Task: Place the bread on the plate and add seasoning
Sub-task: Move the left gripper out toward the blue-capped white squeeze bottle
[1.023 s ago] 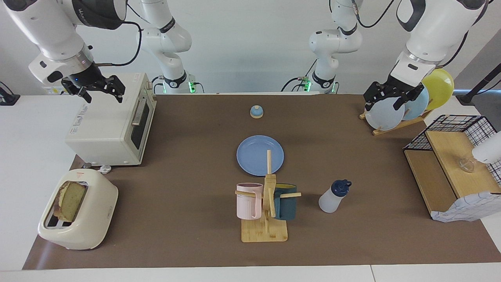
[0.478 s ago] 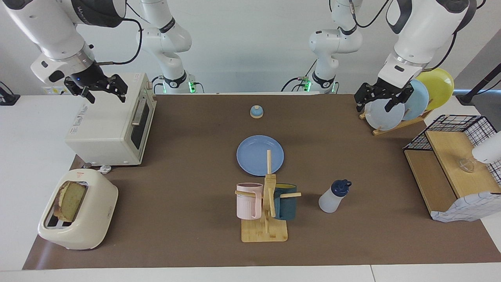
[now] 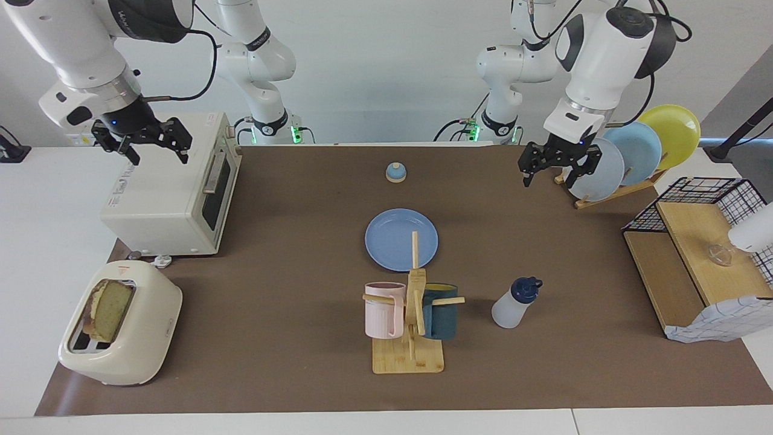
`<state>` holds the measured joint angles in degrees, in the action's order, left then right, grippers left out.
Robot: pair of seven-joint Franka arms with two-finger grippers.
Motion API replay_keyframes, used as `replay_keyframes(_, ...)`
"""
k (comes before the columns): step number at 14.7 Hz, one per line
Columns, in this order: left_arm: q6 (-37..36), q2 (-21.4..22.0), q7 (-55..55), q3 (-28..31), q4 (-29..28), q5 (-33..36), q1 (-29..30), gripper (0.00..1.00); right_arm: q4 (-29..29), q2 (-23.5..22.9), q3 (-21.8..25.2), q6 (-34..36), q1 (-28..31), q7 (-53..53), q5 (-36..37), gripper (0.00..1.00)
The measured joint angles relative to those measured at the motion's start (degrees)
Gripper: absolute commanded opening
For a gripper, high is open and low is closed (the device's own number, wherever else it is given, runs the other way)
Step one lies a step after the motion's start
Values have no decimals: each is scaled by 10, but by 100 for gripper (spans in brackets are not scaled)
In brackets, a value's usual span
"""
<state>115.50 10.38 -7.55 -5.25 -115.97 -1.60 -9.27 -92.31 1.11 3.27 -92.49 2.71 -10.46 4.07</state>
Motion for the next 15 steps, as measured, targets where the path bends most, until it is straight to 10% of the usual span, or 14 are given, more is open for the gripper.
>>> replay_keyframes(5,198,51,-74,-1,-145,0,-43,100,-27,-16,3,-164,13,-63,30,100)
replay_keyframes(15,503,11,-78,-1,-286,0,-47,100,-36,-123,3,-370,70,-138,30,90)
